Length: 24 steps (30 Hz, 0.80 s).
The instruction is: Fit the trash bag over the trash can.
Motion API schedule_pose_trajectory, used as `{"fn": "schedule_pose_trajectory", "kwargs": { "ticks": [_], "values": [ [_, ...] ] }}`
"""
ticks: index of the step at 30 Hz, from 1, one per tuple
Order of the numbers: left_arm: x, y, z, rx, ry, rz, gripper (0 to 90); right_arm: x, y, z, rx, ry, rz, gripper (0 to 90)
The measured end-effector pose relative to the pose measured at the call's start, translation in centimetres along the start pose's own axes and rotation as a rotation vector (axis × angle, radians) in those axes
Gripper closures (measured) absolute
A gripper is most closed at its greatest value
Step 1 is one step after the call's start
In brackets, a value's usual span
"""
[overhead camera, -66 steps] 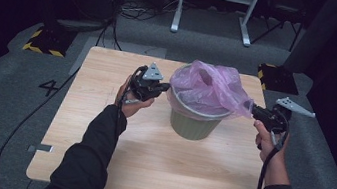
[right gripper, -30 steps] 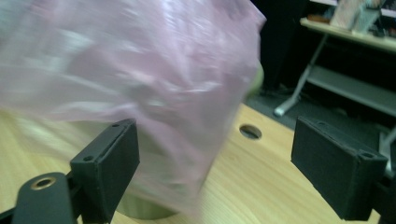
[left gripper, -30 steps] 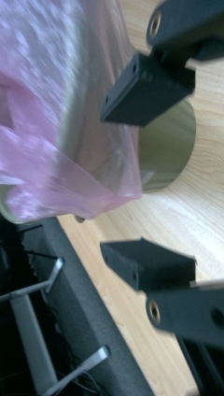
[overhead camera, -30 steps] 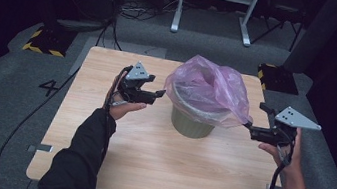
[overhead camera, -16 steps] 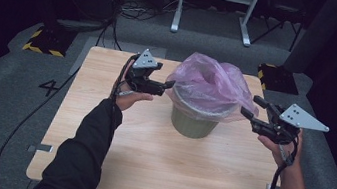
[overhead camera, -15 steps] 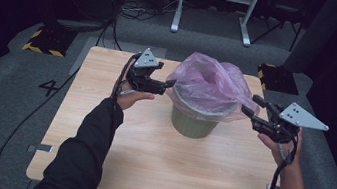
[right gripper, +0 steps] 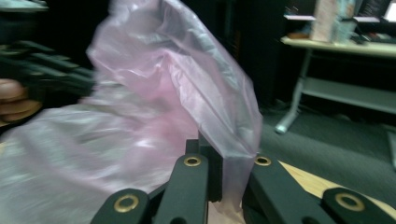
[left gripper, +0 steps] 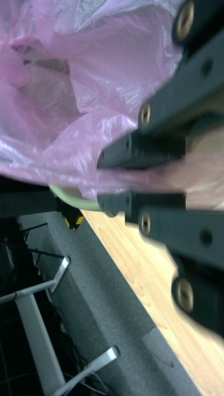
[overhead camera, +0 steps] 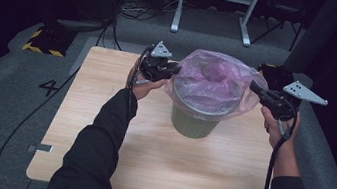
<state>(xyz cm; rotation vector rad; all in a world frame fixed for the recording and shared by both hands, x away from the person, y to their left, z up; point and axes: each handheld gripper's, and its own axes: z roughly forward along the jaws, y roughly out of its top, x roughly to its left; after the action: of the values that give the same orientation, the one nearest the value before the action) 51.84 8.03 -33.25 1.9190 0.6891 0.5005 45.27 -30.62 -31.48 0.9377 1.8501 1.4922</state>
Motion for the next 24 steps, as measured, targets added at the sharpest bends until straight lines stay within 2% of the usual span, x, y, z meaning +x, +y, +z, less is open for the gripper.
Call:
{"fn": "schedule_pose_trajectory", "kwargs": {
  "ticks": [2,3,5,6,9,15,19,24],
  "values": [
    [0.1,0.1,0.3,-0.001,0.000,-0.008,89.2,-0.7,0.1,0.9,0.030,-0.030,0.012,90.0],
    [0.2,0.2,0.4,-0.001,0.006,-0.011,89.6,-0.9,0.0,1.1,0.036,-0.048,0.012,90.0],
    [0.6,0.2,0.5,-0.010,0.018,-0.039,89.8,-1.6,-0.2,1.7,0.046,-0.051,0.045,90.0],
    [0.7,0.1,0.5,-0.008,0.019,-0.046,89.8,-1.9,-0.2,2.1,0.055,-0.071,0.046,90.0],
    [1.3,-0.1,1.0,0.021,0.063,-0.064,89.9,-2.4,-0.5,3.0,0.076,-0.086,0.059,90.0],
    [1.7,-1.0,2.6,0.099,0.093,-0.098,89.9,-3.2,-1.4,4.9,0.146,-0.118,0.083,90.0],
    [1.8,-1.8,3.7,0.147,0.088,-0.116,90.0,-3.5,-2.3,6.0,0.191,-0.116,0.108,90.0],
    [1.6,-2.8,4.5,0.177,0.055,-0.131,89.9,-3.5,-3.3,7.0,0.241,-0.071,0.115,90.0]
  ]
}}
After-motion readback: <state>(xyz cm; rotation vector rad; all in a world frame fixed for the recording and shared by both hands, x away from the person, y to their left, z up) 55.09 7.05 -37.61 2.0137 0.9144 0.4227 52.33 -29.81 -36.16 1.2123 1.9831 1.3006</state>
